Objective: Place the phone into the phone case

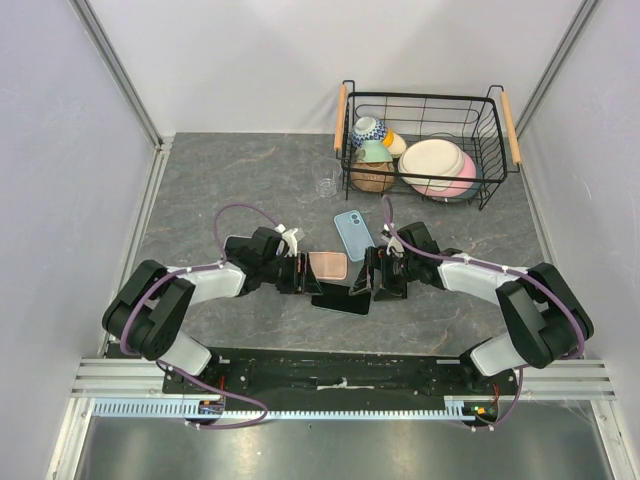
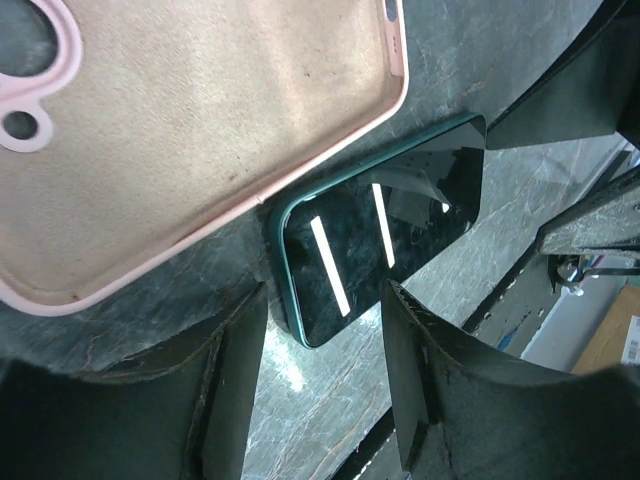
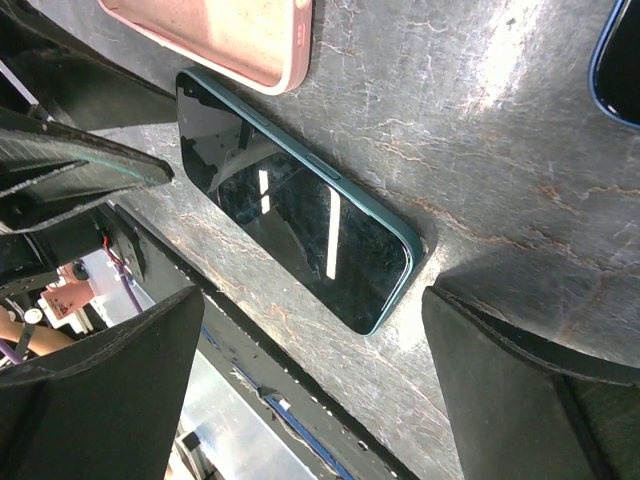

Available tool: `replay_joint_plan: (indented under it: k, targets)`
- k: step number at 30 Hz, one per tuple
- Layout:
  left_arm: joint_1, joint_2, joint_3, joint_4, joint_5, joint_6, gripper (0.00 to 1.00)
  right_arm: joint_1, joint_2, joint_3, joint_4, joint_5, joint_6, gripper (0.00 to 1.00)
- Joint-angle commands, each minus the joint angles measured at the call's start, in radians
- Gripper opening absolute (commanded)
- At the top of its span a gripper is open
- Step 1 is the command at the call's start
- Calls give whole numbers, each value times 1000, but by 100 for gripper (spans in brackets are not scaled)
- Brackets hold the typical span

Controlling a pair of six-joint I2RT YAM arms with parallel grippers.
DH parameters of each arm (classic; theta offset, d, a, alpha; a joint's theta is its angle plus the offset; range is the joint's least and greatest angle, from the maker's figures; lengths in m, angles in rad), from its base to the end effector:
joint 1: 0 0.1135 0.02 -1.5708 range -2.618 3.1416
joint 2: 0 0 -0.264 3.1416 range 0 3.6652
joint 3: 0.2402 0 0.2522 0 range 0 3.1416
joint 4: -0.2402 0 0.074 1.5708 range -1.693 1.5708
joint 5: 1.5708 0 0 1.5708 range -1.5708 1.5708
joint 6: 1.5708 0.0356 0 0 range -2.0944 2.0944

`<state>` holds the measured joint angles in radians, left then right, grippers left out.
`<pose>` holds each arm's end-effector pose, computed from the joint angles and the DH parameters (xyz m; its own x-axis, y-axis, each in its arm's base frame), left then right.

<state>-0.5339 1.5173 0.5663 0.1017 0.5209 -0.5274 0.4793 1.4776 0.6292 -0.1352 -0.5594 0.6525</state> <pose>0.2202 -0.1508 0.1338 -0.9231 0.0386 -0.3827 0.3007 0.6929 -0.6553 0.2221 0.1367 0.1455 -0.9827 0.0693 -0.1720 -0.0693 0.7229 0.6874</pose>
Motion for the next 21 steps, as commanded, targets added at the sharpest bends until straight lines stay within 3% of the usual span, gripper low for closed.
replay_joint_plan:
  k: [1, 9, 15, 21]
  targets:
    - [23, 21, 10, -86, -122, -5, 58, -8, 7, -11, -66, 112, -70, 98]
    - [28, 96, -11, 13, 36, -38, 55, -8, 32, -37, -4, 56, -48, 98]
    - [28, 152, -78, 249, 191, -161, 50, -8, 78, -115, 159, -60, 47, 98]
    - [26, 181, -106, 452, 280, -252, 45, -8, 70, -135, 198, -63, 67, 98]
